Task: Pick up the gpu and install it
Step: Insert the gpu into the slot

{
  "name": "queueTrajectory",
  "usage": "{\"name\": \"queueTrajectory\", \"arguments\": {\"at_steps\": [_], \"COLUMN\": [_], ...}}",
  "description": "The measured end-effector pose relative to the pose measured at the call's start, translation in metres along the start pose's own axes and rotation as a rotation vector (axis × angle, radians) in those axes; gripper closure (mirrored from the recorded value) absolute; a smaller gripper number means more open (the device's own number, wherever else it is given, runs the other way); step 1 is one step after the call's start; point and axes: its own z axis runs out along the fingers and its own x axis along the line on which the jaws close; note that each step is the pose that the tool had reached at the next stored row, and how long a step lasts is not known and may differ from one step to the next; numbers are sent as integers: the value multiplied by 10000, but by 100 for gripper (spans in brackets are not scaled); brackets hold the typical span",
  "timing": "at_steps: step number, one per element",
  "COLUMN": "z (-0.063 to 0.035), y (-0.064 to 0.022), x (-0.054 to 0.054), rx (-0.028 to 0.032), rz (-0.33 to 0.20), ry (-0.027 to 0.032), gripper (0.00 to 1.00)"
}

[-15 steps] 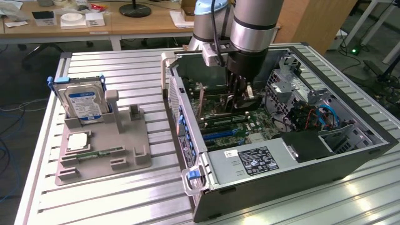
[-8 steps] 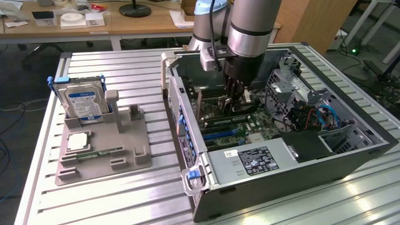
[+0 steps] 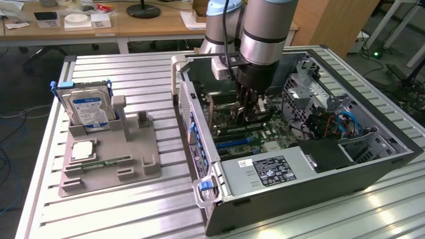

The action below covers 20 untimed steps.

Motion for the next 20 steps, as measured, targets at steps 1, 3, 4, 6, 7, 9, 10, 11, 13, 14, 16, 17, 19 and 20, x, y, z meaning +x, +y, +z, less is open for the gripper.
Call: {"name": "queueTrajectory", "arguments": {"at_steps": [1, 3, 4, 6, 7, 9, 10, 11, 13, 14, 16, 17, 19, 20], "z": [12, 21, 25, 31, 33, 38, 41, 43, 49, 53, 60, 64, 75, 81], "y": [1, 1, 2, 6, 11, 21, 24, 24, 25, 24, 24, 25, 25, 26], "x": [0, 11, 13, 15, 15, 15, 15, 19, 33, 40, 53, 58, 62, 63], "rx": [-4, -6, -5, -6, -8, -12, -13, -13, -13, -13, -14, -13, -13, -13], "rz": [-2, -4, -2, -1, -1, -2, -2, -4, 1, 3, 7, 11, 14, 14], "ry": [0, 3, 5, 8, 8, 7, 7, 7, 6, 6, 7, 7, 7, 8], "gripper": [72, 72, 72, 72, 72, 72, 72, 72, 72, 72, 72, 72, 72, 72]}}
